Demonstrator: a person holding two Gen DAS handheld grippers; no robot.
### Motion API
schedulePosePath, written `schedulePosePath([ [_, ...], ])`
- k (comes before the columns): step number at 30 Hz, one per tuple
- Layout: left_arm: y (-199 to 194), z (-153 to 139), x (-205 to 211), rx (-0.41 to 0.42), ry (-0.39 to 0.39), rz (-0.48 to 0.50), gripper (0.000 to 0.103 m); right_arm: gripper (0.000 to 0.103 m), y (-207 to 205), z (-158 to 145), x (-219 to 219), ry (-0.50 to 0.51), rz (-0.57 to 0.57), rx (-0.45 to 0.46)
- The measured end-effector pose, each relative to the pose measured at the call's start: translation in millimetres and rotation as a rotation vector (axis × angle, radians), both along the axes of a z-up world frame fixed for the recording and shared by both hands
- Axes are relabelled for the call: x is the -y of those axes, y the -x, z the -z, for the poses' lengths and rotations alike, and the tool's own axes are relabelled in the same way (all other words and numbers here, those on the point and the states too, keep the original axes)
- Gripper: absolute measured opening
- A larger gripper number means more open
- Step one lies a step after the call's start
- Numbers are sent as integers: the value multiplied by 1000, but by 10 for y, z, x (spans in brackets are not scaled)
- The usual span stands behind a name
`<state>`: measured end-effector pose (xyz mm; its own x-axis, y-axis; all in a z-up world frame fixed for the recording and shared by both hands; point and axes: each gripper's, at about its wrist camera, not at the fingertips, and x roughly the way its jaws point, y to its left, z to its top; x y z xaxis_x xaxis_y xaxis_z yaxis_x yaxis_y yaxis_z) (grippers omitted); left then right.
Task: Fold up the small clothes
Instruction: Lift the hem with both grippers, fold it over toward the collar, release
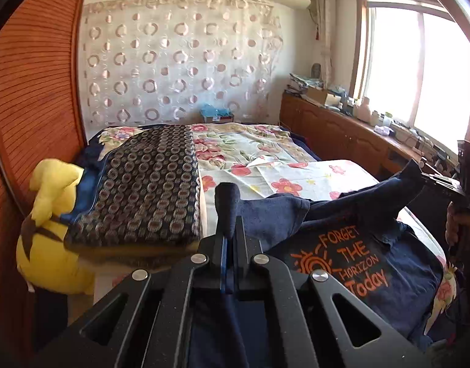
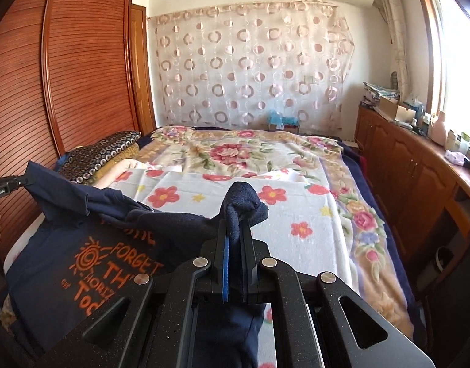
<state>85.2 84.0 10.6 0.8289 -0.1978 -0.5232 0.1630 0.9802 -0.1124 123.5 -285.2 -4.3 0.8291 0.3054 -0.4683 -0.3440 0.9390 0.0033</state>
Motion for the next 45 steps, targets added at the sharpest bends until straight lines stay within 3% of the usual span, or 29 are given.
schedulePosePath([
  [8, 662, 28, -185, 35, 38, -70, 3, 5, 585, 156, 269, -106, -15, -27],
  [12, 817, 36, -275, 53, 30, -103, 3, 5, 708, 87, 426, -88, -15, -16],
  [15, 908, 82, -353, 27, 56, -104, 3, 5, 832, 18, 462, -74, -23, -16],
  [20, 1054, 292, -401, -22, 23, -136, 3, 5, 1030, 79, 425, 1, -39, -45],
  [26, 1043, 693, -471, -95, 10, -186, 3, 5, 830, 609, 306, 45, -11, -211],
  [32, 1088, 704, -500, -96, 17, -187, 4, 5, 667, 638, 375, 33, 3, -246],
  [36, 1130, 617, -593, -54, 24, -240, 17, 8, 680, 553, 337, 86, 0, -244],
  [39, 1134, 538, -675, -34, 36, -245, 36, 8, 782, 566, 294, 92, -6, -241],
  [42, 1122, 453, -718, -26, 30, -249, 44, 9, 837, 540, 334, 89, -3, -227],
  [45, 1092, 373, -747, -1, 12, -265, 73, 10, 868, 475, 372, 92, 11, -205],
])
